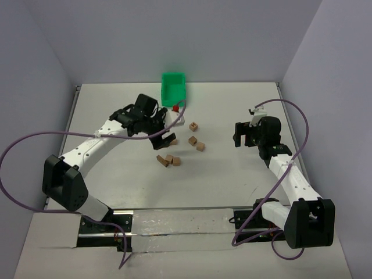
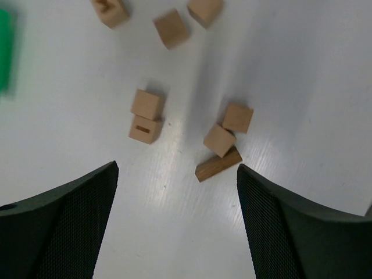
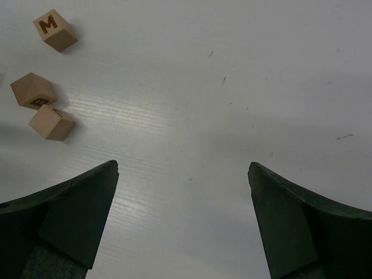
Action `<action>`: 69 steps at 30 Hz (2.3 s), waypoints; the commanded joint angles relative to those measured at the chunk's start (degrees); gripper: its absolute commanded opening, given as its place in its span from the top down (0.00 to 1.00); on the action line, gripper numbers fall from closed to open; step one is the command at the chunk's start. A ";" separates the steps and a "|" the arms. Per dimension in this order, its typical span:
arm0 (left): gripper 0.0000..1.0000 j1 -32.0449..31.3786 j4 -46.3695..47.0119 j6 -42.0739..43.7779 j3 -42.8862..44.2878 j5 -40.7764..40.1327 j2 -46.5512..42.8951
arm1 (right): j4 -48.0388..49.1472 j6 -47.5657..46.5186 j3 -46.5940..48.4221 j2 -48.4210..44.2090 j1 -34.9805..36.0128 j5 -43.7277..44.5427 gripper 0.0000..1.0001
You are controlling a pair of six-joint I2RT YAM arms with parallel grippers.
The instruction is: Build the wood block tower
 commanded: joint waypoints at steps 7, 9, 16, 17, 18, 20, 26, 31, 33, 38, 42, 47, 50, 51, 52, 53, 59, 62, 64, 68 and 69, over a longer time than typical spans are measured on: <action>0.18 6.65 -1.81 23.29 1.66 16.04 8.17 | 0.20 -0.14 2.85 -0.54 0.33 -0.90 0.00; 0.19 7.41 0.29 24.38 1.40 17.21 9.43 | 0.14 -0.21 2.93 -0.46 0.33 -0.84 0.00; 0.21 7.59 4.03 26.65 1.14 16.43 13.45 | -0.03 -0.29 3.28 0.07 0.33 -1.54 0.00; 0.22 7.58 4.79 26.66 1.21 16.43 13.96 | -0.16 -0.23 3.41 0.13 0.33 -1.61 0.00; 0.24 7.58 5.42 26.55 1.09 16.39 14.38 | -0.21 -0.21 3.46 0.16 0.33 -1.71 0.00; 0.26 7.58 7.54 26.22 0.68 16.17 15.21 | -0.21 -0.12 3.46 0.06 0.33 -1.81 0.00; 0.30 7.61 9.14 26.07 1.82 16.11 18.29 | -0.62 -0.12 3.55 -0.43 0.36 -1.98 0.00; 0.32 7.60 11.46 26.01 1.50 15.25 19.65 | -0.72 -0.03 3.46 -1.04 0.33 -1.98 0.00; 0.33 7.58 11.51 26.26 1.71 14.72 20.41 | -0.67 -0.05 3.55 -1.29 0.33 -2.16 0.00; 0.33 7.62 12.39 26.20 1.99 14.22 21.97 | -0.88 -0.03 3.64 -1.57 0.33 -2.30 0.00; 0.34 7.58 12.80 25.96 2.06 13.83 23.05 | -0.91 -0.34 3.64 -1.37 0.33 -2.34 0.00; 0.34 7.33 13.19 26.47 2.36 12.94 24.41 | -1.10 -0.47 3.82 -1.07 0.33 -2.34 0.00; 0.34 7.25 13.25 26.89 2.46 12.53 25.09 | -1.08 -0.56 3.80 -1.07 0.33 -2.25 0.00; 0.34 7.16 13.34 27.07 2.39 12.26 25.29 | -1.09 -0.56 3.81 -1.07 0.33 -2.25 0.00; 0.34 7.07 13.35 27.17 2.38 12.21 25.40 | -1.09 -0.56 3.81 -1.07 0.33 -2.25 0.00; 0.34 6.99 13.56 27.39 2.38 12.07 25.76 | -1.09 -0.56 3.81 -1.00 0.33 -2.25 0.00; 0.34 6.85 13.27 27.45 3.11 11.71 26.91 | -1.00 -0.82 3.81 -0.78 0.33 -2.04 0.00; 0.35 6.71 13.53 27.28 3.17 11.85 27.09 | -1.09 -0.82 3.81 -0.54 0.33 -2.07 0.00; 0.36 6.71 13.48 27.32 3.40 11.82 27.31 | -1.05 -0.78 3.86 -0.54 0.33 -1.98 0.00; 0.38 6.71 13.20 27.45 3.87 11.77 27.87 | -1.09 -0.82 3.88 -0.61 0.33 -1.98 0.00; 0.39 6.71 13.18 27.39 3.99 11.77 27.94 | -1.03 -0.88 3.90 -0.57 0.33 -1.98 0.00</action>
